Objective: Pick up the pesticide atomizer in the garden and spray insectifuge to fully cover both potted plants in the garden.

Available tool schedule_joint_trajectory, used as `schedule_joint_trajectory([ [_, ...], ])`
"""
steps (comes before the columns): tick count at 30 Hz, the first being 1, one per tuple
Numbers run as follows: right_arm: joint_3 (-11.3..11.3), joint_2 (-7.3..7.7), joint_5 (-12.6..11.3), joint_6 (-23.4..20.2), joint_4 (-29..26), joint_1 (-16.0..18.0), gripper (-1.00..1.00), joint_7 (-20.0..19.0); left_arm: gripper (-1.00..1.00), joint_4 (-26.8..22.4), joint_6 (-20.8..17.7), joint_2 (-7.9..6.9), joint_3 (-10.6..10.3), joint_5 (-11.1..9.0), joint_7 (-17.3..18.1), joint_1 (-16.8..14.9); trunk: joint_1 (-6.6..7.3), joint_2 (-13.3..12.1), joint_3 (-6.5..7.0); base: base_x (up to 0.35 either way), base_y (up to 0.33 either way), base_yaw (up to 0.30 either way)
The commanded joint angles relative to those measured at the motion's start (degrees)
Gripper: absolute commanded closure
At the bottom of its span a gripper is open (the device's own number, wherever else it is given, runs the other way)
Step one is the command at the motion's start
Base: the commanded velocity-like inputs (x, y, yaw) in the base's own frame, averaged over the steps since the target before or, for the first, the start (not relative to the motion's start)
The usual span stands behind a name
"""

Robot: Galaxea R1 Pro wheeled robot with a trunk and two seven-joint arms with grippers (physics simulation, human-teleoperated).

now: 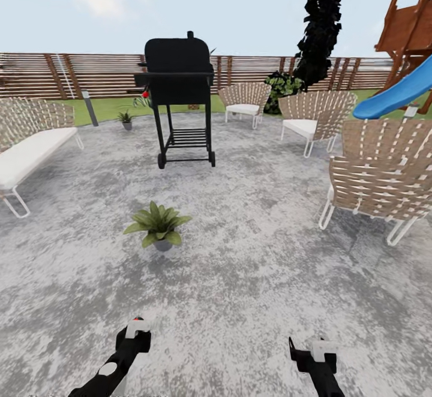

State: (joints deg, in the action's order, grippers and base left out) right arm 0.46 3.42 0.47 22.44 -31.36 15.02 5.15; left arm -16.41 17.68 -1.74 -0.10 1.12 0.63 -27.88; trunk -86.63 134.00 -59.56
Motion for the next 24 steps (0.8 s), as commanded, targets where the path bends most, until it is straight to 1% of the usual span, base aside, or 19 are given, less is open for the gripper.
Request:
schedule_joint_trajectory([
  [1, 0.06, 0.01, 0.06, 0.14, 0.0, 0.01, -1.0, 0.18, 1.0, 0.01, -0.81, -0.01, 0.01, 0.11, 0.07, -0.15, 0.01, 0.02, 0.01, 0.0, 0.0, 0.233],
  [4, 0.07, -0.05, 0.06, 0.14, -0.11, 0.01, -1.0, 0.15, 1.0, -0.1, -2.32, -0.03, -0.09, 0.33, 0.08, -0.22, 0.01, 0.02, 0.14, 0.0, 0.0, 0.176],
  [10, 0.07, -0.07, 0.06, 0.14, -0.19, 0.01, -1.0, 0.13, 1.0, -0.06, -2.8, -0.2, 0.04, 0.44, 0.04, 0.16, 0.01, 0.02, 0.18, 0.037, -0.005, 0.033],
  [13, 0.07, -0.08, 0.06, 0.14, -0.16, 0.01, -1.0, 0.14, 1.0, -0.01, -2.7, -0.48, 0.17, 0.25, 0.0, 0.32, 0.01, 0.02, 0.19, 0.216, -0.127, 0.003],
  [24, 0.12, -0.06, 0.14, 0.14, -0.26, 0.01, -1.0, 0.04, 1.0, -0.19, -2.15, -0.21, 0.13, 0.08, 0.07, 0.29, 0.01, 0.02, 0.19, 0.253, -0.178, 0.0],
])
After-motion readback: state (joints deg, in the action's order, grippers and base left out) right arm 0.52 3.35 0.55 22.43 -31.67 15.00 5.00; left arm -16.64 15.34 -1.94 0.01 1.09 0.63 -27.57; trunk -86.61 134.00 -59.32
